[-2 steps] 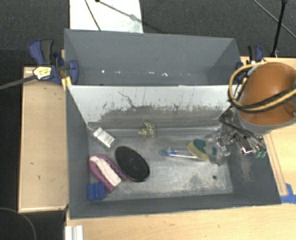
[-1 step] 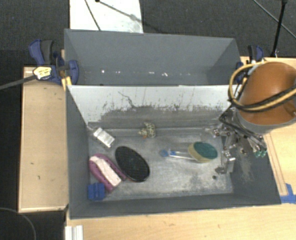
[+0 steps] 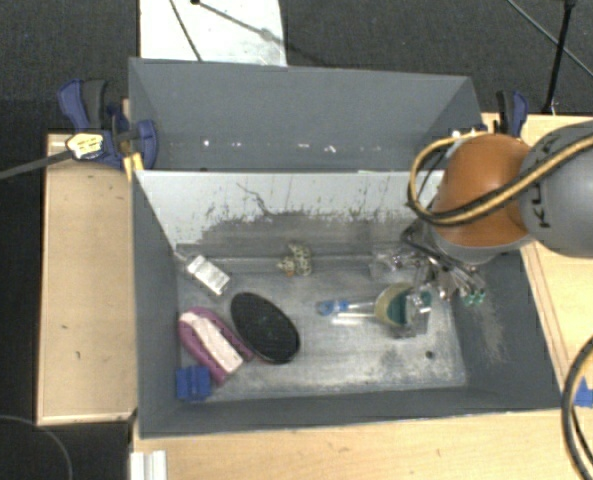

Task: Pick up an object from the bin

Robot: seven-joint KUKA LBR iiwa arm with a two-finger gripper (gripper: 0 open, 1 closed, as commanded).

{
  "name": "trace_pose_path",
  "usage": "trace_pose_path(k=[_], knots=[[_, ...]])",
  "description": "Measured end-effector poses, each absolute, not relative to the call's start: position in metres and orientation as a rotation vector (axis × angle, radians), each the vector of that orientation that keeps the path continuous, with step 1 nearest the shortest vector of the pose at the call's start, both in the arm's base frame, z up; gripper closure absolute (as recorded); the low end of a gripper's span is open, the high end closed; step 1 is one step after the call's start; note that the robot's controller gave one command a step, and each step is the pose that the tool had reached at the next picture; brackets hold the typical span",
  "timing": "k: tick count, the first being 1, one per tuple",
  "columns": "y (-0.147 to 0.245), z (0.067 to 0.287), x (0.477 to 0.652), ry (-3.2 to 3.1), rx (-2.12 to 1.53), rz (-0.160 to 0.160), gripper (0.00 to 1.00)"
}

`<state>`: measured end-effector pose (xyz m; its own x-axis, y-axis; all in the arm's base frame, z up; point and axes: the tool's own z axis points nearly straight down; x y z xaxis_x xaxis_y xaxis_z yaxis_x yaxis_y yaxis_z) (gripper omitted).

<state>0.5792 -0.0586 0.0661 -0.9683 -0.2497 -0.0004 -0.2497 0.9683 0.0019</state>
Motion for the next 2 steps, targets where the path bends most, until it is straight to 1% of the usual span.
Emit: trace_pose_path(k=[1,2], knots=[[-0.059,0.07,0.58,3.113,-0.393,0.001,1.0],[-0.074,0.237,0.584,3.098,-0.44,-0.005,1.0]])
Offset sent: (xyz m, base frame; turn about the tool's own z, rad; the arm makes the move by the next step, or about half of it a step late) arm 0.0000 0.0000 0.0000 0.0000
